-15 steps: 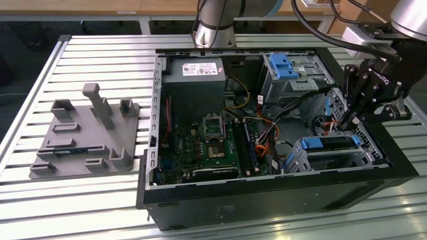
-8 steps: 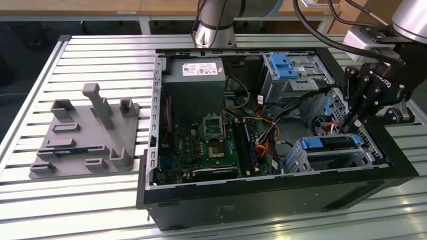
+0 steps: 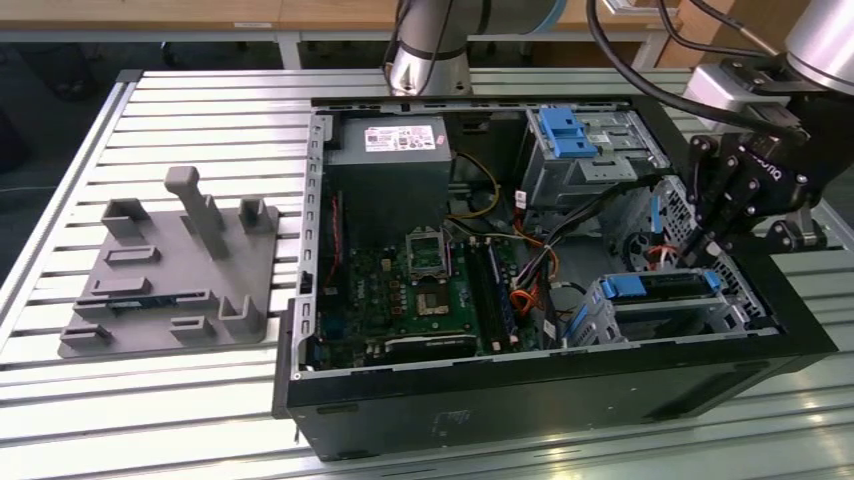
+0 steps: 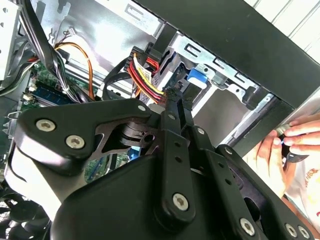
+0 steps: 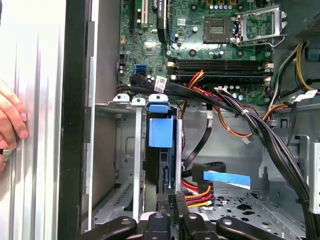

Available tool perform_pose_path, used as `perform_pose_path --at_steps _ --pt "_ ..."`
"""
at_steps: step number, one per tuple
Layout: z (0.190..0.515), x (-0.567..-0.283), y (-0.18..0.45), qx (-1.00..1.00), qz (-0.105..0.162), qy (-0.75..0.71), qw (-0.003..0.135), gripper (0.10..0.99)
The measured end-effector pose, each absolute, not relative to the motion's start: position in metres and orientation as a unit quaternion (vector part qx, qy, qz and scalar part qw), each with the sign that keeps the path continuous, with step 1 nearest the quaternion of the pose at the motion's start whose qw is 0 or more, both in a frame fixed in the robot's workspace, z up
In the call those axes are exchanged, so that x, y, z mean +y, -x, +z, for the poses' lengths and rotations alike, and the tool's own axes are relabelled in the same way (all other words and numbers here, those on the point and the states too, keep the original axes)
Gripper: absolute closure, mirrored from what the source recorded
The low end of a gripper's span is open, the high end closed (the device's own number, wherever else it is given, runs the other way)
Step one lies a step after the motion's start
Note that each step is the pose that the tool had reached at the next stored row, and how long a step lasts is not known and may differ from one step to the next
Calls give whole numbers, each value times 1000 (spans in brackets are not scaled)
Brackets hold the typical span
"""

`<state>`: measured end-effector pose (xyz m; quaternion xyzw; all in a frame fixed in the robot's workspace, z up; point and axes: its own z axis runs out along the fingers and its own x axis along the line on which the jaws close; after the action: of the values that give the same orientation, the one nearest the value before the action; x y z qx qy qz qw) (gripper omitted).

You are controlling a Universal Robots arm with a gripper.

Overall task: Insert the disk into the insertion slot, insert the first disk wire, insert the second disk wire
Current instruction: 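Insert the first disk wire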

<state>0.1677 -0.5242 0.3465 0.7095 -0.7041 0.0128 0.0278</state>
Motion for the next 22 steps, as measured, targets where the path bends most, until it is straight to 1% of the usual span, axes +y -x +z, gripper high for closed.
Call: perform_pose_path --at_steps 22 --pt "343 -525 -168 -713 12 -700 28 922"
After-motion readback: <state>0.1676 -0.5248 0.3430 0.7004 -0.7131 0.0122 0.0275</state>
